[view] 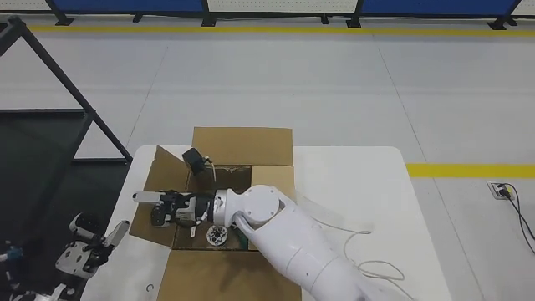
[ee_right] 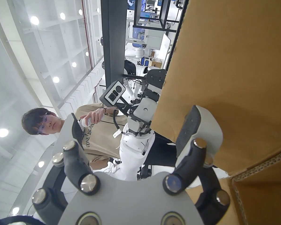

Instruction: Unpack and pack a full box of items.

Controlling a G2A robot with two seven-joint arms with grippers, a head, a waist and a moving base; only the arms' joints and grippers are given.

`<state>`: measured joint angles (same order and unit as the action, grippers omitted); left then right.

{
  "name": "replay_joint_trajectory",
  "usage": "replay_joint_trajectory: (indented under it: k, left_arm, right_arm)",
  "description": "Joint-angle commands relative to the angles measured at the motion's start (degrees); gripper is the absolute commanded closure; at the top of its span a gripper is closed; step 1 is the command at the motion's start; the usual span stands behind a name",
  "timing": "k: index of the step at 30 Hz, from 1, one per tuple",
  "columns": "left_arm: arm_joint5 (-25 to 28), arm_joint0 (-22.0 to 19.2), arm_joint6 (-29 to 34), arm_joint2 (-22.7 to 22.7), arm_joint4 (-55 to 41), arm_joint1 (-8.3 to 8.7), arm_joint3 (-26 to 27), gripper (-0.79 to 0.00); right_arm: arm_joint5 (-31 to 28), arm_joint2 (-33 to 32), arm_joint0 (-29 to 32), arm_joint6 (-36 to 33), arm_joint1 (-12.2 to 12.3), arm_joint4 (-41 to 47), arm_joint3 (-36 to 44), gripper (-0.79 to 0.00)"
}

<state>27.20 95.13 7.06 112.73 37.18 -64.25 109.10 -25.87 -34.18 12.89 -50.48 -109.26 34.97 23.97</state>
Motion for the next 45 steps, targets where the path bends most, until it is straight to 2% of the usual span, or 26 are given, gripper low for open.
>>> replay_joint_trajectory:
  k: [1,11,13,24,29,37,42,45]
  left_arm:
    - [0.3,0.0,0.4,-0.3,0.8,0.03,-0.3,-0.785]
    - [2.4,0.9,0.8,-0.8,1.9,0.1,0.8,-0.785]
    - [3.4,2.5,1.0,-2.9,3.8,-0.04,1.4,-0.785]
    - [1.1,4.2,-3.5,-5.1,6.9,-0.55,2.6,-0.785]
    - [-1.9,4.2,-3.7,-5.0,5.6,-0.74,3.1,-0.785]
    - [-7.0,2.6,-3.1,-6.0,4.7,-1.02,3.2,-0.785]
    - [-10.9,-2.4,-1.8,-6.6,3.8,-1.0,-0.2,-0.785]
    - [-12.4,-4.3,-0.9,-7.3,3.2,-1.05,-0.8,-0.785]
  right_arm:
    - [-0.5,-0.3,-0.3,-0.6,-0.3,0.0,-1.1,-0.785]
    - [-2.6,-2.5,-1.3,-4.5,-0.9,0.1,-4.5,-0.785]
    - [-1.7,-3.0,-2.0,-3.7,-1.3,0.7,-3.3,-0.785]
    - [-1.8,-4.3,-2.8,-4.7,-2.7,0.0,-5.8,-0.785]
    - [-2.6,-5.0,-2.9,-4.6,-2.9,-0.5,-6.6,-0.785]
    - [-5.5,-6.5,-3.0,-3.9,-2.7,-1.9,-6.9,-0.785]
    - [-7.8,-8.0,-2.0,-5.9,-1.7,-2.2,-6.0,-0.785]
    - [-9.2,-8.7,-1.2,-4.6,-1.0,-3.4,-4.8,-0.785]
